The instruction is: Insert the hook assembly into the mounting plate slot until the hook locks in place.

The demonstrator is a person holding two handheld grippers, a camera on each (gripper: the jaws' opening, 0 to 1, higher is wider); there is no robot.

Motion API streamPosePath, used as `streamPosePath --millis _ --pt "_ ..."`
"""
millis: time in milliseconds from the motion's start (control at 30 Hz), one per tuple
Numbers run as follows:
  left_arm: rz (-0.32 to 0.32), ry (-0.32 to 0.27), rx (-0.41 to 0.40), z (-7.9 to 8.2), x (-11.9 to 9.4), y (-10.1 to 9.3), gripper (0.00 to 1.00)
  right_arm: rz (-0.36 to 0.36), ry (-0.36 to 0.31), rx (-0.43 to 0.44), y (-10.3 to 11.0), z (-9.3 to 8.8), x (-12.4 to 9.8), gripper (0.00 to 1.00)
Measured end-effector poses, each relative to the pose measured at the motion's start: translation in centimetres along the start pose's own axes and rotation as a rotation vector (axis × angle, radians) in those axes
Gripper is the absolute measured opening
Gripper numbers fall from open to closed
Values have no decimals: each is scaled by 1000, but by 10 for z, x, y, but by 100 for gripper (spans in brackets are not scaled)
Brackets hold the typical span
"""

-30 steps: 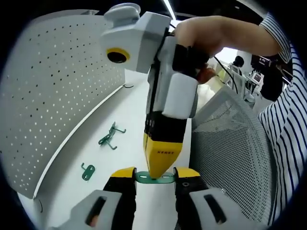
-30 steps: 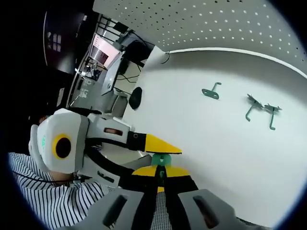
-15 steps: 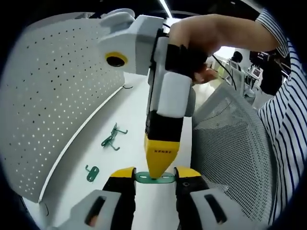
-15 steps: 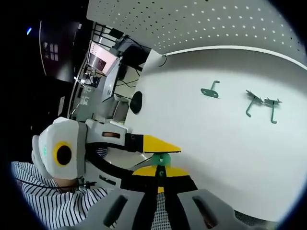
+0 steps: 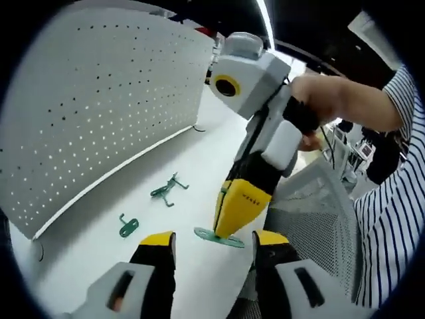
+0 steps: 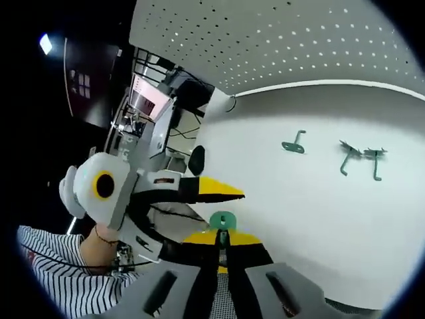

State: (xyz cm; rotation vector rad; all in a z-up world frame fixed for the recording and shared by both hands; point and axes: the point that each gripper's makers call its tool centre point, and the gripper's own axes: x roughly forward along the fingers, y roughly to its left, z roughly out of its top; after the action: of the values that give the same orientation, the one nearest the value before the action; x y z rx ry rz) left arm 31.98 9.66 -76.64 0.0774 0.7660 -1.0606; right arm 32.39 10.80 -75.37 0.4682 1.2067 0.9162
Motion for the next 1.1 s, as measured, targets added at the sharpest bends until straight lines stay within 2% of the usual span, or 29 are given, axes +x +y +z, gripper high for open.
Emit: streamPosePath --millis 67,100,200,267,300,400,467,600,733,867,1000,1100 --pt "-10 8 -29 -1 -3 -1 54 2 -63 -40 3 11 -3 0" --pt "-11 -11 -42 2 -6 -1 54 -17 -103 -54 1 17 -6 0" --pt "-23 -108 -153 21 -15 -2 62 -13 -200 -25 3 34 -13 0" --pt "-6 -160 -177 31 -24 3 66 -15 -254 -25 6 43 -18 0" --pt "2 -177 -186 35 -27 5 68 -20 -303 -43 10 50 -22 0" --pt "21 -186 -192 39 -38 11 70 -60 -388 -92 13 63 -29 0" --pt "33 -197 -204 40 -41 15 73 -106 -433 -107 13 69 -33 0" --pt "75 -226 -233 41 -49 25 80 -142 -549 -123 16 85 -38 0" --pt "121 -252 -245 42 -54 31 89 -163 -572 -129 20 89 -33 0" --pt "144 -262 -259 40 -56 34 93 -197 -614 -156 20 98 -34 0" --pt "151 -290 -285 41 -60 36 97 -260 -698 -215 20 113 -44 0" --pt "164 -303 -288 41 -63 39 99 -266 -740 -223 24 121 -49 0"
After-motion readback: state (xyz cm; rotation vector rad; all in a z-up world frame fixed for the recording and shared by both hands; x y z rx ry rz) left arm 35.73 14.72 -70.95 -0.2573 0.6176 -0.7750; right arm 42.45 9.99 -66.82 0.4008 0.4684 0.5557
